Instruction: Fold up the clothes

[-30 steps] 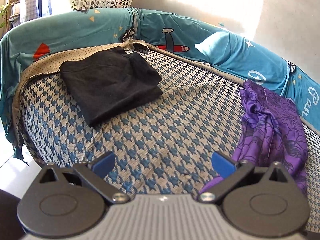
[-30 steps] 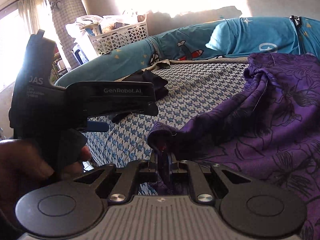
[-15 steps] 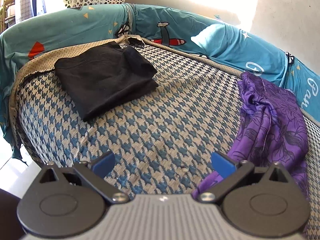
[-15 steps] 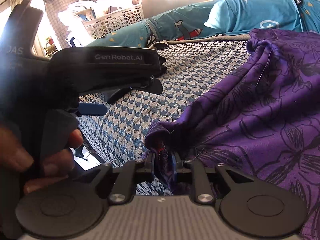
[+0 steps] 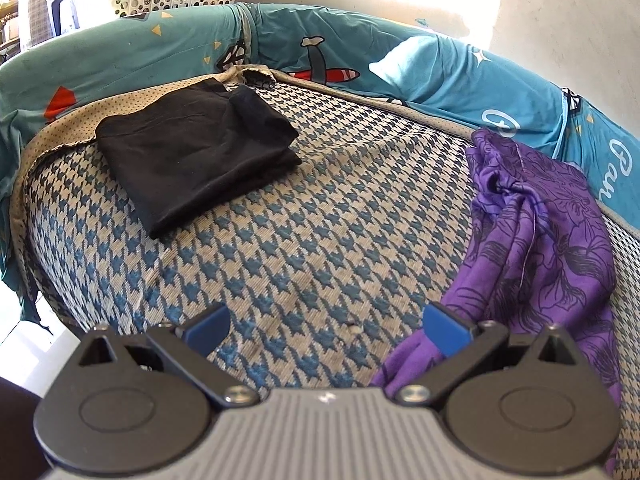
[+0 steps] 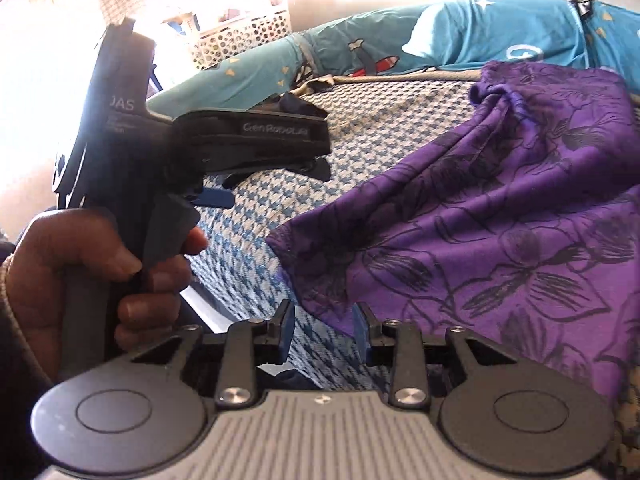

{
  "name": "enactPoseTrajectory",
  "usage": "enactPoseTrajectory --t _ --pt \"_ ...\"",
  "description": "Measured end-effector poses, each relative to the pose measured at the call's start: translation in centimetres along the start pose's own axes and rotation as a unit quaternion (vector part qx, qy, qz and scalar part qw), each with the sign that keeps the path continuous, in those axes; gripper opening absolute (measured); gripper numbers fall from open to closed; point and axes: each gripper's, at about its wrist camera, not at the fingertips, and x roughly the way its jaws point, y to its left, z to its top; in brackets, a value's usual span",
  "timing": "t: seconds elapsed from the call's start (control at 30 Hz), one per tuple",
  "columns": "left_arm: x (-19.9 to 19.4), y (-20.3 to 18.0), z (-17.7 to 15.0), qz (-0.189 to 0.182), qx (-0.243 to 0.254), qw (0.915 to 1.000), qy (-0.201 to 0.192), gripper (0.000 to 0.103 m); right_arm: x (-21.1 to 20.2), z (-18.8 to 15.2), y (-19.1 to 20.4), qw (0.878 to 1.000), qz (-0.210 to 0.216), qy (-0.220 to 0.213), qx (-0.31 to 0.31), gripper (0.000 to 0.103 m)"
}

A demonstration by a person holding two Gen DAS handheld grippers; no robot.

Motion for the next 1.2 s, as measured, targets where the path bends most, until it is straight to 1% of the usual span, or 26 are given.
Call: enactPoseTrajectory --t 0.13,0.23,0.33,0.43,0.5,0.57,0.7,0.77,0.87,0.93,0.97,1.0,1.07,1.1,1.2 --pt "0.1 -0.5 -0.2 -0.004 0.011 0.9999 0.002 0.103 -2.8 -0.4 -1.6 0.998 -0.044 -0.023 0.035 0.031" --pt "0.1 -0.9 -0.4 -0.006 0.020 0.9998 0.003 0.103 -4.6 -0.9 -3.1 0.993 -0.088 -0.039 0.064 0.032" --pt "0.3 -0.9 -0.5 -0.004 0.019 0.9998 0.006 0.103 -6.2 -1.2 -5.2 0.984 -0.133 -0.052 0.109 0.032" --pt "0.6 -0.8 -0.6 -0.001 0.017 0.9998 0.012 0.103 -7.5 -1.9 -7.2 0.971 -0.164 -0.063 0.164 0.032" --pt "0.8 -0.8 -0.7 0.000 0.018 0.9997 0.016 0.103 -7.9 -2.3 -8.0 0.964 -0.179 -0.064 0.184 0.032" --pt "0.9 -0.9 -0.8 -0.001 0.022 0.9996 0.019 0.103 -7.7 -2.5 -8.7 0.961 -0.171 -0.056 0.208 0.032" --pt "1.1 -1.1 -1.1 -0.001 0.028 0.9994 0.022 0.103 -6.9 -3.2 -9.9 0.955 -0.132 -0.037 0.262 0.033" --pt "1.2 -1.2 -1.2 -0.001 0.031 0.9992 0.024 0.103 -6.7 -3.5 -10.2 0.951 -0.129 -0.032 0.277 0.033" --pt "1.4 -1.3 -1.4 0.001 0.033 0.9991 0.027 0.103 -6.4 -3.9 -10.8 0.945 -0.117 -0.037 0.304 0.033" --pt "1.5 -1.4 -1.5 0.003 0.036 0.9990 0.028 0.103 -6.3 -4.1 -10.9 0.943 -0.118 -0.038 0.307 0.026" --pt "1.6 -1.4 -1.5 0.003 0.037 0.9989 0.029 0.103 -6.3 -4.1 -10.9 0.944 -0.123 -0.036 0.304 0.016" --pt "1.7 -1.5 -1.6 0.004 0.037 0.9988 0.030 0.103 -6.3 -4.2 -10.9 0.945 -0.125 -0.036 0.300 0.013" --pt "1.7 -1.6 -1.6 0.007 0.039 0.9987 0.031 0.103 -6.4 -4.2 -10.7 0.947 -0.125 -0.040 0.293 0.009" --pt "1.7 -1.6 -1.6 0.007 0.039 0.9987 0.031 0.103 -6.5 -4.2 -10.6 0.948 -0.125 -0.042 0.290 0.008" --pt "1.7 -1.5 -1.7 0.010 0.039 0.9987 0.031 0.103 -6.9 -3.9 -9.7 0.954 -0.144 -0.043 0.261 0.007"
